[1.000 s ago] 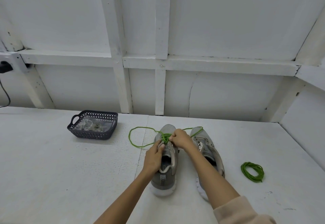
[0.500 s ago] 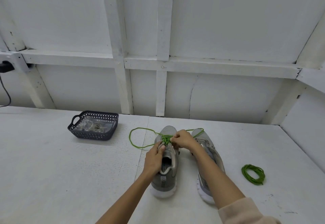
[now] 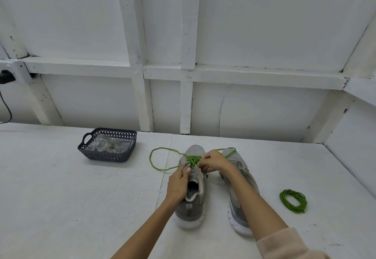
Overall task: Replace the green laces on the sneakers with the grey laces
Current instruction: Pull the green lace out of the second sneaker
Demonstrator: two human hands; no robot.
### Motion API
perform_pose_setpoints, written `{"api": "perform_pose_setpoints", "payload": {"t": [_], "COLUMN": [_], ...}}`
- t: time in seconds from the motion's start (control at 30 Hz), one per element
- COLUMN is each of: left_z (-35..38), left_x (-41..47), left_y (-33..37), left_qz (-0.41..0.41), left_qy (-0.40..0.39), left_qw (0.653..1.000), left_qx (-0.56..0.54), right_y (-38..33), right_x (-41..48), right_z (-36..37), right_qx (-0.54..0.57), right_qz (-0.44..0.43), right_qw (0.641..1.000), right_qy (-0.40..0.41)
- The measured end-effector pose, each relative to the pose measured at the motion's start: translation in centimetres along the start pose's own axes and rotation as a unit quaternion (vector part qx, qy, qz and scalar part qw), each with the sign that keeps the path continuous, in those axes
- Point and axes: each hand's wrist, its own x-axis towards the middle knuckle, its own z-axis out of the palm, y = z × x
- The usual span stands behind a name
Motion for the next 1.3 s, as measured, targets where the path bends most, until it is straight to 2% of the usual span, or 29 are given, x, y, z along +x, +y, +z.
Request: {"api": "perform_pose_setpoints", "payload": {"t": [0.2, 0.33, 0.47, 0.5, 0.6, 0.67, 0.73, 0.83, 0.9, 0.97, 1.0, 1.07, 1.13, 1.2, 1.23, 1.3], "left_z": [0.1, 0.0, 0.0, 0.0, 0.0, 0.1, 0.1, 0.2, 0.2, 0.2, 0.1, 0.1, 0.1, 0.1, 0.1, 0.1], "left_x": [-0.1, -0.2, -0.3, -0.3, -0.3, -0.3, -0.3, -0.2, -0.2, -0.2, -0.3, -0.3, -0.4, -0.3, -0.3, -0.3], "left_y": [0.0, 0.1, 0.2, 0.2, 0.2, 0.2, 0.2, 0.1, 0.1, 0.2, 0.3, 0.3, 0.4, 0.3, 0.3, 0.1], "left_qz": [0.001, 0.000, 0.003, 0.001, -0.001, 0.000, 0.001, -0.002, -0.005, -0.005, -0.004, -0.003, -0.004, -0.005, -0.005, -0.007], "left_qy": [0.000, 0.002, 0.006, 0.006, 0.007, 0.008, 0.010, 0.014, 0.015, 0.016, 0.015, 0.014, 0.016, 0.017, 0.016, 0.012], "left_qw": [1.000, 1.000, 1.000, 1.000, 1.000, 1.000, 1.000, 1.000, 1.000, 1.000, 1.000, 1.000, 1.000, 1.000, 1.000, 1.000], "left_qx": [-0.008, -0.007, 0.000, -0.002, -0.002, 0.001, 0.007, 0.011, 0.015, 0.015, 0.015, 0.015, 0.013, 0.012, 0.011, 0.008], "right_y": [0.2, 0.5, 0.8, 0.9, 0.8, 0.9, 1.2, 1.5, 1.3, 1.2, 1.3, 1.2, 1.1, 1.0, 0.9, 0.8], "right_x": [0.1, 0.1, 0.7, 0.5, -0.6, -0.7, -0.3, -0.1, -0.4, -0.7, -0.6, -0.4, -0.3, -0.3, -0.5, -0.9], "right_z": [0.3, 0.0, -0.1, 0.0, 0.3, 0.2, 0.1, 0.2, 0.4, 0.6, 0.6, 0.7, 0.9, 0.9, 0.9, 0.8], "right_qx": [0.055, 0.001, 0.003, 0.013, 0.017, -0.009, -0.007, 0.098, 0.093, 0.032, 0.003, -0.006, 0.097, 0.205, 0.205, 0.123], "right_qz": [0.015, 0.004, -0.008, -0.006, 0.000, -0.014, -0.027, -0.019, -0.009, 0.002, 0.002, -0.009, -0.015, -0.014, -0.012, 0.002], "right_qw": [0.998, 1.000, 0.990, 0.991, 0.999, 0.999, 0.995, 0.981, 0.988, 0.998, 0.999, 0.994, 0.973, 0.948, 0.954, 0.985], "right_qy": [0.041, 0.023, 0.138, 0.134, 0.048, 0.038, 0.100, 0.165, 0.121, 0.058, 0.053, 0.111, 0.207, 0.243, 0.217, 0.118]}}
